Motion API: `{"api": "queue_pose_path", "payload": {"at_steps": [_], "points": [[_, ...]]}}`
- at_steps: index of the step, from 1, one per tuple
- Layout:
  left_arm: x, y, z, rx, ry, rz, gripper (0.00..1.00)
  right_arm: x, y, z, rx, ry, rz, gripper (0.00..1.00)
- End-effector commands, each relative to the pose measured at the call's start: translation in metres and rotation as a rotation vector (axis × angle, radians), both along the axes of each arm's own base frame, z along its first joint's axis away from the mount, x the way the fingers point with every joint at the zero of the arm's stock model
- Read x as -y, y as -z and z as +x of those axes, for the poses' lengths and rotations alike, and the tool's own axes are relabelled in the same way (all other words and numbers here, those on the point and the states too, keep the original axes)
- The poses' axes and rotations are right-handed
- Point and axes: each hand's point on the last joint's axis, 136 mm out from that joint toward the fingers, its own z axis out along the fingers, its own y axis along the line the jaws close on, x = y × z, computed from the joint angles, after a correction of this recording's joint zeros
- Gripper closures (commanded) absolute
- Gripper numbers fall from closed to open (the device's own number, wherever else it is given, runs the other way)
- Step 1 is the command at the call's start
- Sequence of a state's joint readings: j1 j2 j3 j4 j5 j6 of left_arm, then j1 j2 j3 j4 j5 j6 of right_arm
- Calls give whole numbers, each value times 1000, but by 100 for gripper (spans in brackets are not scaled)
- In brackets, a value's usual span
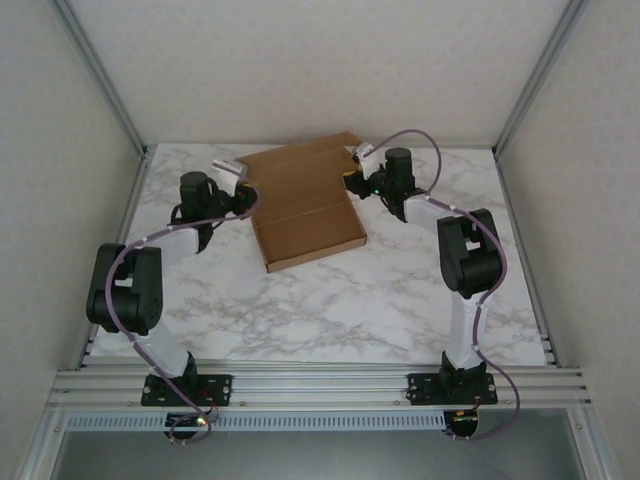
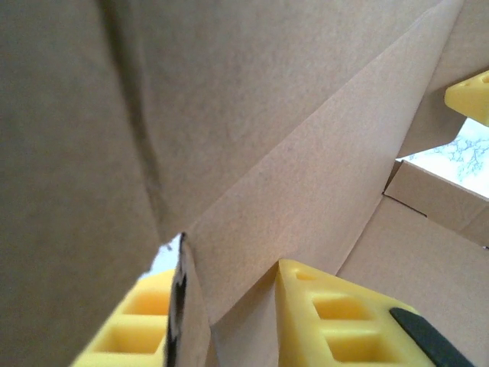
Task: Fold the paper box
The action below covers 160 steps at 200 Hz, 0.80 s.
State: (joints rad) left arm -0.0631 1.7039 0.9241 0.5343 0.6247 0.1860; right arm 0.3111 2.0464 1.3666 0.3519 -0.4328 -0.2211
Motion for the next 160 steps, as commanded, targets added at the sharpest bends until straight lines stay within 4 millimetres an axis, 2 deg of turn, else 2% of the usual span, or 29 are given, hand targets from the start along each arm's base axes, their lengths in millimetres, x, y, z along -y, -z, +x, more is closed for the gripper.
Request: {"api": "queue_pose_path", "payload": {"at_steps": [1, 17, 33, 49, 70, 93, 129, 160], "points": [[-3, -11, -2, 19, -38, -9, 76, 9, -20, 2, 23, 59, 49, 73], [-6, -13, -2, 21, -52, -6, 77, 14, -22, 3, 30, 77, 69, 75], [-6, -15, -2, 25, -55, -6, 78, 15, -25, 2, 33, 79, 84, 80], [-4, -16, -2, 27, -48, -17, 78, 8, -29, -2, 24, 33, 108, 85], [-2, -15, -3, 26, -32, -16, 77, -5, -31, -7, 32, -36, 119, 86], [0, -13, -5, 27, -14, 9, 76, 2, -32, 3, 78, -11, 56, 75], [3, -12, -9, 27, 15, 32, 76, 27, -40, 24, 149, -32, 27, 67], [10, -11, -17, 44, 82, 74, 75, 28, -45, 33, 228, -137, 36, 53]]}}
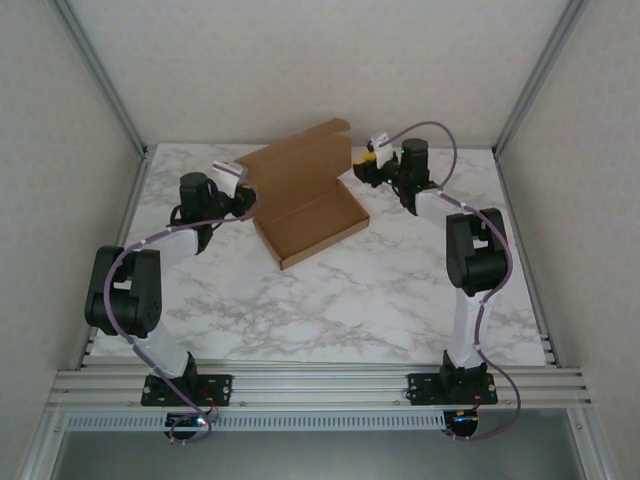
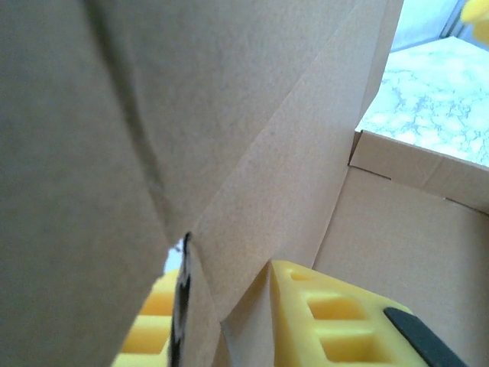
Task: Fold the paper box
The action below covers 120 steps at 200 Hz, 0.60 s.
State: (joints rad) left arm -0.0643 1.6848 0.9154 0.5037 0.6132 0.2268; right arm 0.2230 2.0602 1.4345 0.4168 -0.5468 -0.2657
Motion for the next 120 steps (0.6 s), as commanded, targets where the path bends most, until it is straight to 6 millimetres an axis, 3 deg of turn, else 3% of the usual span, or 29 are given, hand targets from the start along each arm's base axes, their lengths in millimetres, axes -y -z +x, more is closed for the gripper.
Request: {"api": "queue_pose_path", "payload": {"at_steps": [1, 42, 120], "points": [[11, -12, -12, 41, 82, 38, 75, -1, -6, 8, 97, -106, -9, 53], [22, -9, -19, 36, 183, 63, 75, -3, -5, 17, 126, -251, -5, 44], [26, 8, -20, -14, 263, 98, 77, -11, -2, 48, 114, -418, 39, 42]]}}
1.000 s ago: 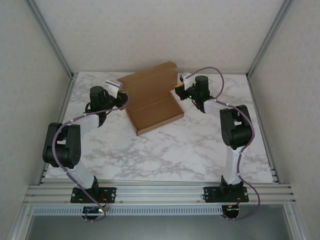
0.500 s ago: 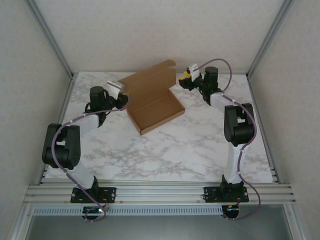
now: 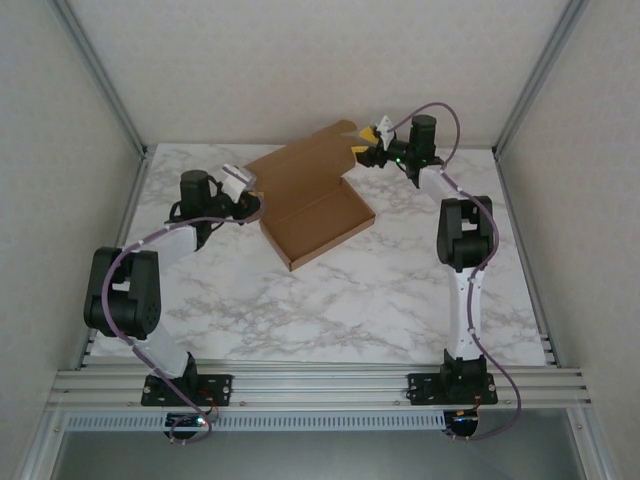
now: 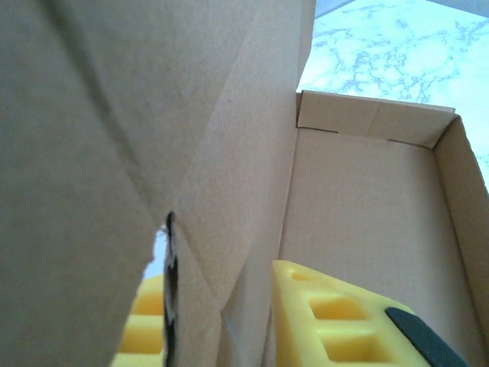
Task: Fold the paper box
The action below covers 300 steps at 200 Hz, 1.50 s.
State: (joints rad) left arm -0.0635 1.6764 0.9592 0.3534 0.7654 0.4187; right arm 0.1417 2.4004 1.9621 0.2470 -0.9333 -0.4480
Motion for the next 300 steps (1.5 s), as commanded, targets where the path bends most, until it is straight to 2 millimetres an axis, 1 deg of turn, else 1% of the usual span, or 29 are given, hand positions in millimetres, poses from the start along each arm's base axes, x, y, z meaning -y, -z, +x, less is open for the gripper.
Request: {"api": "queue_pose_path", "payload": {"at_steps": [1, 9, 32, 49, 61, 69, 81, 102, 108, 119, 133, 144, 148, 152, 161, 178, 184, 188, 196, 208, 222, 235, 240, 248, 252, 261, 280, 288, 300], "points": [[5, 5, -2, -27, 60, 12, 77, -4, 4, -2, -33, -98, 19, 42], [6, 6, -1, -29, 65, 12, 78, -6, 6, -4, -53, -125, 28, 43], [6, 6, 2, -34, 73, 15, 81, -14, 3, -9, -99, -198, 53, 45], [5, 7, 5, -40, 71, 14, 82, -18, 9, -16, -124, -228, 41, 48], [5, 6, 5, -38, 69, 12, 83, -18, 15, -19, -148, -224, 22, 52], [5, 4, 6, -35, 69, 10, 83, -19, 18, -21, -170, -222, 15, 56], [5, 4, 6, -36, 67, 8, 83, -19, 22, -22, -205, -208, 3, 65], [4, 0, 7, -26, 52, -1, 83, -22, 22, -28, -218, -190, -18, 85], [4, -2, 7, -23, 46, -9, 83, -24, 24, -29, -222, -175, -34, 87], [4, -7, 8, -14, 40, -27, 83, -29, 20, -35, -205, -165, -48, 90], [5, -10, 10, -12, 29, -43, 81, -37, 20, -41, -187, -134, -67, 94], [4, -11, 12, -20, 7, -51, 81, -39, 21, -40, -167, -65, -83, 100], [5, -10, 12, -27, -2, -54, 80, -39, 17, -38, -154, -33, -81, 100], [5, -15, 15, -4, -10, -59, 80, -39, 19, -38, -158, -4, -76, 100], [5, -17, 17, -2, -29, -67, 78, -36, 14, -34, -158, 78, -50, 100], [3, -16, 20, 2, -73, -67, 78, -33, -1, -30, -174, 218, 37, 100], [3, -16, 22, 3, -89, -69, 77, -33, -2, -31, -174, 270, 50, 100], [2, -16, 23, 0, -103, -73, 77, -34, -2, -32, -174, 302, 53, 100], [0, -16, 25, -5, -122, -86, 77, -43, 0, -40, -177, 325, 43, 100], [-2, -18, 29, -8, -156, -112, 74, -54, 3, -46, -178, 398, 22, 100], [-2, -21, 32, -11, -194, -143, 70, -56, 9, -48, -215, 516, 27, 100], [-2, -21, 35, -19, -225, -159, 69, -49, 11, -49, -231, 653, 64, 100], [-3, -22, 36, -21, -241, -169, 69, -50, 10, -52, -223, 679, 83, 100], [-6, -23, 38, -25, -275, -189, 69, -46, 8, -55, -200, 750, 109, 100], [-8, -24, 39, -27, -293, -201, 69, -40, 7, -55, -186, 805, 121, 100], [-10, -26, 40, -27, -319, -229, 67, -36, 4, -58, -171, 883, 153, 100], [-12, -27, 41, -44, -352, -276, 64, -37, 2, -64, -171, 936, 217, 100], [-11, -28, 40, -46, -352, -291, 62, -41, 0, -66, -170, 936, 247, 100], [-9, -28, 38, -48, -353, -304, 60, -46, 3, -67, -170, 922, 241, 100]]}}
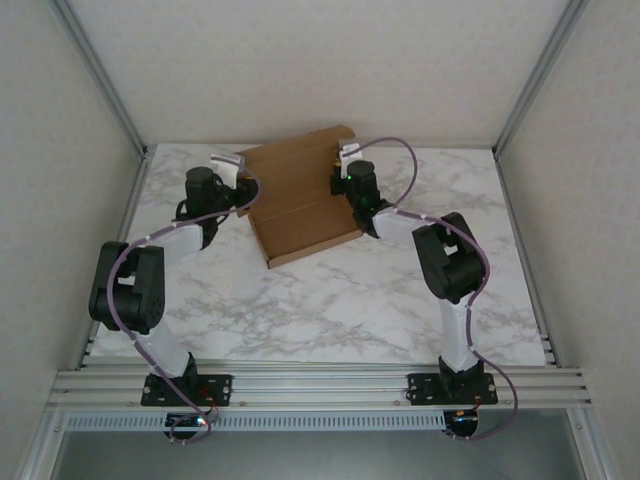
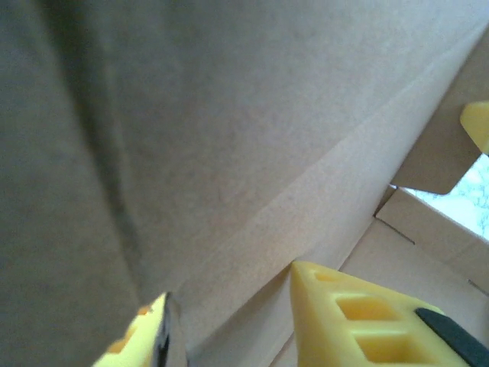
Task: Fold the paper box
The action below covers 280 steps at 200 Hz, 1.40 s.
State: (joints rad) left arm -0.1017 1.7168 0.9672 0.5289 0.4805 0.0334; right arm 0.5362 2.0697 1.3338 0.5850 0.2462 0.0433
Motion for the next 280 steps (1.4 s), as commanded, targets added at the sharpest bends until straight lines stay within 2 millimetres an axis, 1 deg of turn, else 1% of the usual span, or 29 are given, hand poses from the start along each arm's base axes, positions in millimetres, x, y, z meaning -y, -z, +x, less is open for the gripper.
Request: {"api": "queue_pose_path", "payload": {"at_steps": [1, 5, 21, 50, 85, 119, 157, 179, 189, 210, 217, 235, 254, 280], "points": [[13, -16, -1, 31, -11, -94, 60, 2, -23, -2, 67, 91, 94, 100], [12, -16, -1, 30, -13, -95, 59, 1, -22, -3, 67, 92, 85, 100], [11, -18, -4, 26, -22, -82, 55, 12, -22, -5, 75, 132, 62, 100], [3, -20, -14, 25, -30, -28, 51, 24, -21, -7, 66, 125, 39, 100], [-7, -20, -25, 31, -51, -30, 47, 29, -16, -10, 60, 113, 36, 100], [-16, -18, -30, 37, -61, -49, 48, 31, -15, -13, 53, 80, 34, 100], [-12, -9, -35, 27, -16, -63, 58, 33, -19, -14, 51, 58, 36, 100], [-10, -5, -33, 21, -8, -73, 70, 29, -18, -16, 43, 35, 39, 100], [-10, -7, -32, 30, -22, -84, 74, 28, -16, -17, 34, 31, 50, 100], [-9, -9, -28, 43, -87, -90, 85, 24, -15, -19, 23, 26, 65, 100], [-7, -9, -26, 45, -110, -86, 87, 22, -16, -20, 22, 22, 70, 100], [-4, -11, -22, 55, -197, -96, 88, 16, -17, -24, 20, 16, 76, 100], [-5, -9, -16, 56, -320, -136, 87, 9, -20, -29, 17, 8, 86, 100], [0, -9, -11, 84, -431, -191, 86, 3, -25, -33, 13, 16, 103, 100]]}}
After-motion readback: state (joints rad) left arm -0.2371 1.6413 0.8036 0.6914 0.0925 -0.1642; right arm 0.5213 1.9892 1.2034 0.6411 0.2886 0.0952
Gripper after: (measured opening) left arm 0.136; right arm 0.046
